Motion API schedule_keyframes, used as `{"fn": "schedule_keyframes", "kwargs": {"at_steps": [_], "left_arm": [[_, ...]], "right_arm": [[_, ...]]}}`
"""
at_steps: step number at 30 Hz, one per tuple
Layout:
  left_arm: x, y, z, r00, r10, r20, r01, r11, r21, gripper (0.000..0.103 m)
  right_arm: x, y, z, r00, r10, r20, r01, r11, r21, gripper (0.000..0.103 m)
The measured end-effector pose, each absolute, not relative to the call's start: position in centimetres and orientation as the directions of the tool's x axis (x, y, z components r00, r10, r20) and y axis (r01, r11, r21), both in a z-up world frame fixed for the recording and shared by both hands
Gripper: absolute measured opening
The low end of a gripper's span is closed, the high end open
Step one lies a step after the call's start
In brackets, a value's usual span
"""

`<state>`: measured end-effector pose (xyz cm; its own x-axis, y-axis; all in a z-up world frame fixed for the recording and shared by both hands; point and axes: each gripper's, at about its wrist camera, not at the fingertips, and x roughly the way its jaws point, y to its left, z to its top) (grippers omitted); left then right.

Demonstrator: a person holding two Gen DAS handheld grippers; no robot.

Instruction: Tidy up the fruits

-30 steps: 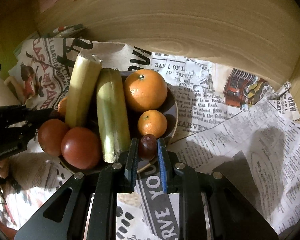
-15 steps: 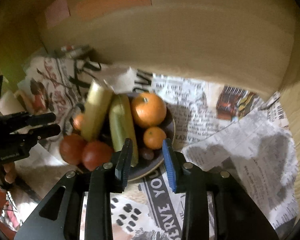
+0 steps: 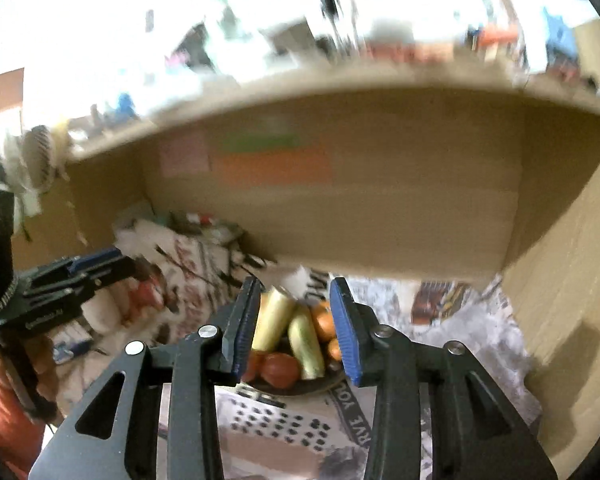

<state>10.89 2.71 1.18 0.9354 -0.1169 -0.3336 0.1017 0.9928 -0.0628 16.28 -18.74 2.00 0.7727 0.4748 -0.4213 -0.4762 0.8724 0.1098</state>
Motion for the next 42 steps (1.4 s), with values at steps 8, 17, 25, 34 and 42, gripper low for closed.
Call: {"fn": "schedule_keyframes", "kwargs": {"at_steps": [8,17,25,34,42], "left_arm": [[3.6,0.5,2.8,0.97,-0.104,-0.221,0.099,0.995,-0.03,0.058],[-0.4,-0.9,2.3,0.98,-0.075,-0.184,0.076,0.997,-0.005,0.081],[-1.2,-0.8,1.9,0.985,-0.045,-0.169,0.043,0.999,-0.016,0.098],[-1.1,-0.8,1.8,0.987,-0.026,-0.156,0.025,1.0,-0.005,0.103],[-1.1,-0.9,2.0,0.989,-0.028,-0.148,0.028,1.0,-0.003,0.103]], "right_arm": [[9.0,-18.2,4.4,0.826,0.485,-0.287,-0.492,0.869,0.053,0.045],[4.9,-17.9,3.9,0.86,0.456,-0.229,-0.462,0.886,0.03,0.073],[3.5,-18.6,3.3,0.891,0.408,-0.2,-0.41,0.912,0.033,0.103],[3.4,-18.5,3.4,0.909,0.375,-0.182,-0.38,0.925,0.008,0.103],[3.3,-18.3,3.7,0.911,0.375,-0.171,-0.382,0.924,-0.01,0.103]]}}
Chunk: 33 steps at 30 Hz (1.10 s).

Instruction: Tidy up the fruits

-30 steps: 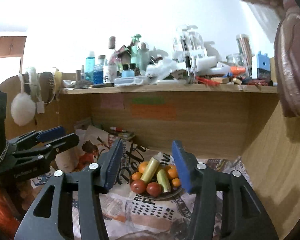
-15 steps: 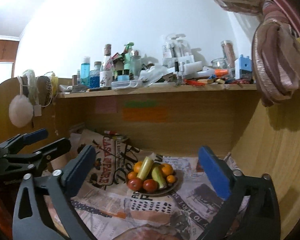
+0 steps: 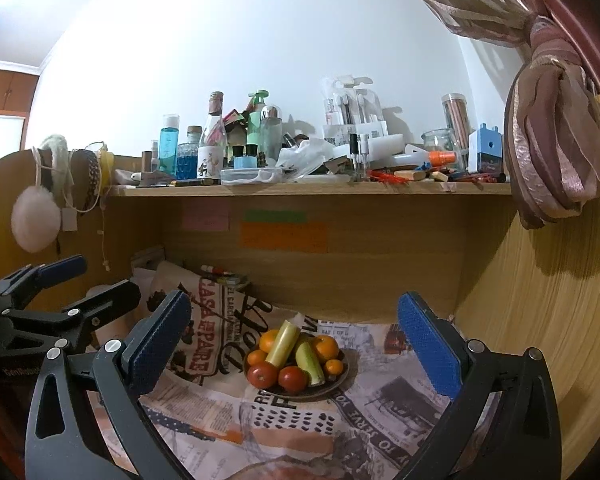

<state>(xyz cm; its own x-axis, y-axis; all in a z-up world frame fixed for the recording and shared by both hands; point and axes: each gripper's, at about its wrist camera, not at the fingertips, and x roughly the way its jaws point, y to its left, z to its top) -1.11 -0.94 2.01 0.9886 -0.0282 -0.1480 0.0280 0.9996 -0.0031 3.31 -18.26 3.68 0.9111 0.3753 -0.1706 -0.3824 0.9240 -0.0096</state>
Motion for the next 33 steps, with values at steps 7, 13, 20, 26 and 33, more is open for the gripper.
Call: {"fn": "schedule_keyframes", "kwargs": {"at_steps": [7,13,20,26,33], "left_arm": [[-1.13,-0.85,2.03,0.989,-0.031,-0.145,0.031,1.0,-0.004,0.103],[-1.03,-0.69,2.02,0.989,-0.033,-0.145,0.033,0.999,-0.004,0.103],[-1.18,-0.84,2.01,0.989,-0.03,-0.144,0.029,1.0,-0.01,0.103],[-1.29,-1.09,2.03,0.989,-0.025,-0.146,0.023,1.0,-0.012,0.103],[-1.23,-1.07,2.02,0.988,-0.026,-0.149,0.023,1.0,-0.02,0.103]], "right_arm": [[3.18,-18.02,3.88,0.913,0.374,-0.163,-0.382,0.924,-0.02,0.103],[3.12,-18.03,3.94,0.913,0.375,-0.162,-0.384,0.923,-0.022,0.103],[3.03,-18.03,4.01,0.912,0.377,-0.159,-0.385,0.922,-0.022,0.103],[2.98,-18.11,4.11,0.911,0.381,-0.157,-0.389,0.921,-0.021,0.103],[2.92,-18.03,4.15,0.91,0.384,-0.156,-0.392,0.92,-0.021,0.103]]}}
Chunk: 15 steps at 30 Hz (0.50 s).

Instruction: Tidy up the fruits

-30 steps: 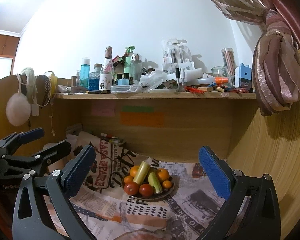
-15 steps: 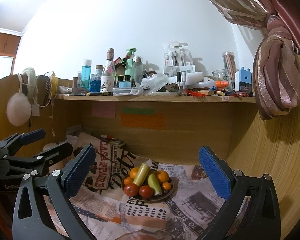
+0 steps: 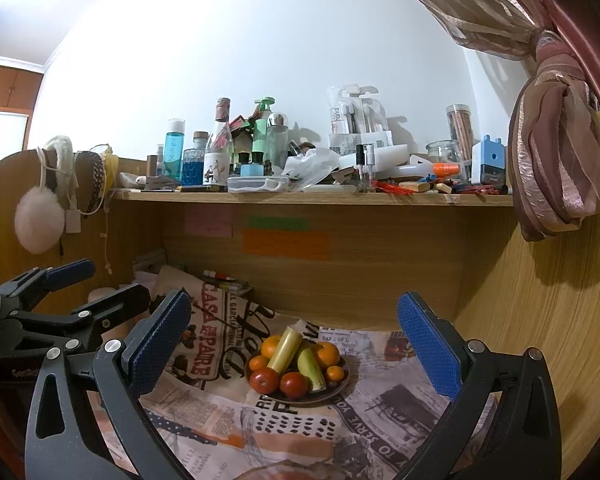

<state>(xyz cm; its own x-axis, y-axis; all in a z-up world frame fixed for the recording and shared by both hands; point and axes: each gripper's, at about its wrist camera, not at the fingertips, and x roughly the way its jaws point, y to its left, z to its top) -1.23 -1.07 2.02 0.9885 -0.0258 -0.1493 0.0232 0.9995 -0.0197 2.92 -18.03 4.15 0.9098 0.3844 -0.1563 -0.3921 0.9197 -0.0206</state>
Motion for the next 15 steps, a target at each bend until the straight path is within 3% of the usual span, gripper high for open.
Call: {"fn": "schedule_keyframes", "kwargs": {"at_steps": [15], "left_arm": [[-0.89,-2.0,2.05,0.986,-0.024,-0.162,0.02,0.999,-0.03,0.103]], "right_arm": [[3.21,-18.04,4.17,0.907,0.39,-0.157,-0.395,0.919,-0.004,0.103]]}}
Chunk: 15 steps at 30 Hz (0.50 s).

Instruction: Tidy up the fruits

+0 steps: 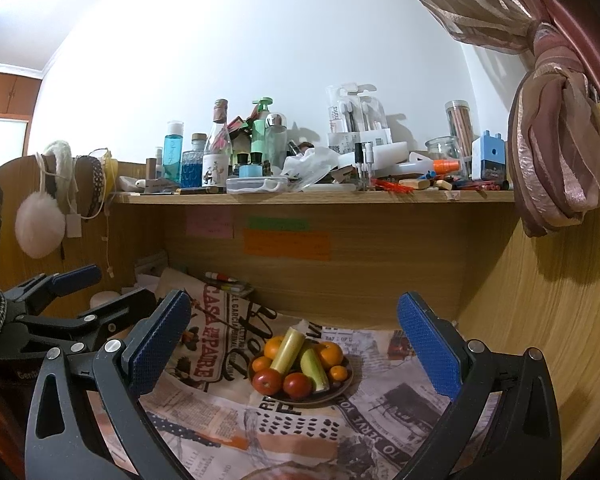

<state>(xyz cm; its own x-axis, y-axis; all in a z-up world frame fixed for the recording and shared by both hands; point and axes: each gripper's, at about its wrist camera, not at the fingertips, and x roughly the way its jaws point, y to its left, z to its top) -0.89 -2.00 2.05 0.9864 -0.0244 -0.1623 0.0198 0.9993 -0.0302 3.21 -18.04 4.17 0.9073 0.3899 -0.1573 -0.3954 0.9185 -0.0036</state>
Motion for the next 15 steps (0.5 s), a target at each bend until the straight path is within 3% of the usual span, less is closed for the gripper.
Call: {"fn": "schedule_keyframes", "kwargs": {"at_steps": [15], "left_arm": [[-0.1,-2.9,2.0,0.983,-0.023,-0.183,0.014,0.999,-0.05,0.103]], "right_arm": [[4.2,-18.0,3.6,0.902,0.392,-0.178,-0.395,0.919,0.022,0.103]]}}
